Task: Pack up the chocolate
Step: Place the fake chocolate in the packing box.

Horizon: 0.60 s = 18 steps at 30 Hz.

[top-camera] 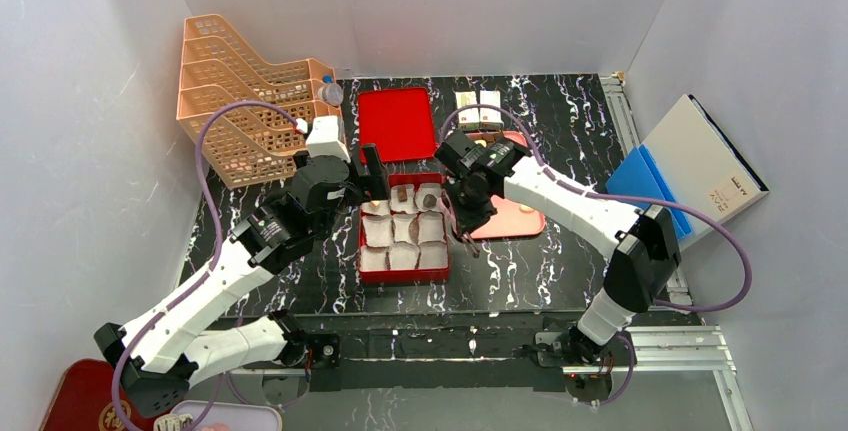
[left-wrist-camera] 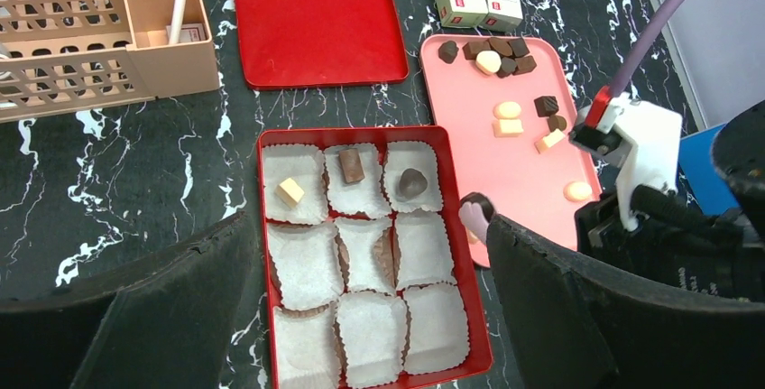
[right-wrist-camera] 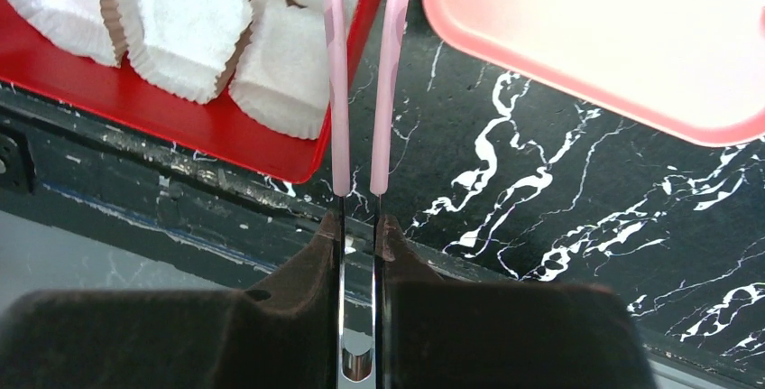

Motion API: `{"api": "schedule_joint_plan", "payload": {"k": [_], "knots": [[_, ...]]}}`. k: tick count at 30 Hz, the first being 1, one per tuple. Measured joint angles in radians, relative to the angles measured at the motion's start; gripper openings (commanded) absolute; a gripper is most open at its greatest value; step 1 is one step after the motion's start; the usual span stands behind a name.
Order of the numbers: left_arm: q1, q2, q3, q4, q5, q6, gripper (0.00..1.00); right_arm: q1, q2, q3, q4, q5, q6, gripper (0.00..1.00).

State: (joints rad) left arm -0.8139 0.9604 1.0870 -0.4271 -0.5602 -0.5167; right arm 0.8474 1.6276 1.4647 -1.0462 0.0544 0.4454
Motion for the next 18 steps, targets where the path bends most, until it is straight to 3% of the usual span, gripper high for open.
{"api": "schedule_joint_plan", "payload": {"k": [11,18], "knots": [[0.000,0.000,-0.001,0.000,0.000,-0.021,0.98,0.063,0.029,0.000,-0.002,-0.018,0.000,0.10],[0.000,-0.008,-0.014,-0.002,0.000,-0.027,0.98,0.065,0.060,0.000,-0.002,-0.018,-0.001,0.24]]}}
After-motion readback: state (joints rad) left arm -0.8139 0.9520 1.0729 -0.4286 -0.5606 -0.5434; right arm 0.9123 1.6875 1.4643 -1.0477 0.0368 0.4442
